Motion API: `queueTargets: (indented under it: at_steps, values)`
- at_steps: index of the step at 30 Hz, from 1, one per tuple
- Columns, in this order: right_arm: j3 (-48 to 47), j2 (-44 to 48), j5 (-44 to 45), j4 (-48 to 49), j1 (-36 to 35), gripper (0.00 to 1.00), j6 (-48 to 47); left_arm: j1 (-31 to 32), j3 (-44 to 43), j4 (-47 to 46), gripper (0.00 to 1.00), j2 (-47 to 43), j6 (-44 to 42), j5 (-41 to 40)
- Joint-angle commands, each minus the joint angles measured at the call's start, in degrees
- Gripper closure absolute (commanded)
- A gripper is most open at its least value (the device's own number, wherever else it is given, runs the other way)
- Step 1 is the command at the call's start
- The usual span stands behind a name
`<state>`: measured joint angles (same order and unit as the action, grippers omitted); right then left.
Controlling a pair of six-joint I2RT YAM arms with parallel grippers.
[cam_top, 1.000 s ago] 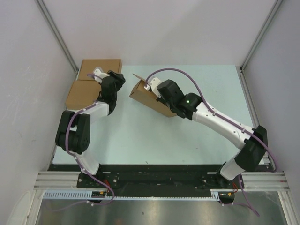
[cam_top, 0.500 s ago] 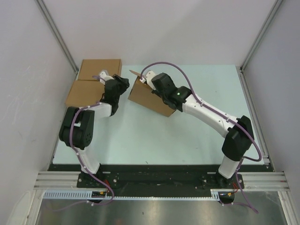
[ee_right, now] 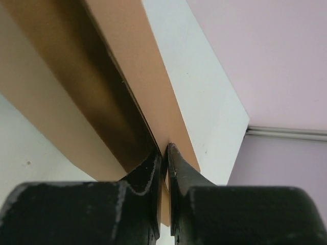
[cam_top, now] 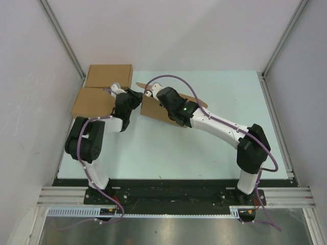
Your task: Fold the paper box
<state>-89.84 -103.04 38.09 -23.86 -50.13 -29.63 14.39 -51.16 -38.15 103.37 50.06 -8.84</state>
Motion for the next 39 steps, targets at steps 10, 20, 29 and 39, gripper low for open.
queueTargets:
  at_steps: [10,20,29,39]
  values:
    - [3.4,-3.8,0.2,3.0,-0.7,0.92,1.3,4.2,9.0,5.6,0.49,-6.7,0.4,0.7]
    - [5.5,0.6,3.0,2.2,-2.3,0.89,2.6,1.9,9.8,9.8,0.44,-13.9,-3.6,-3.9]
    - [5.5,2.8,4.9,3.4,-3.1,0.74,1.4,0.6,9.3,11.3,0.42,-16.1,-5.1,-4.8]
    - [4.6,5.2,4.9,3.5,-4.1,0.68,0.5,-0.2,9.0,11.8,0.42,-16.9,-6.4,-5.2]
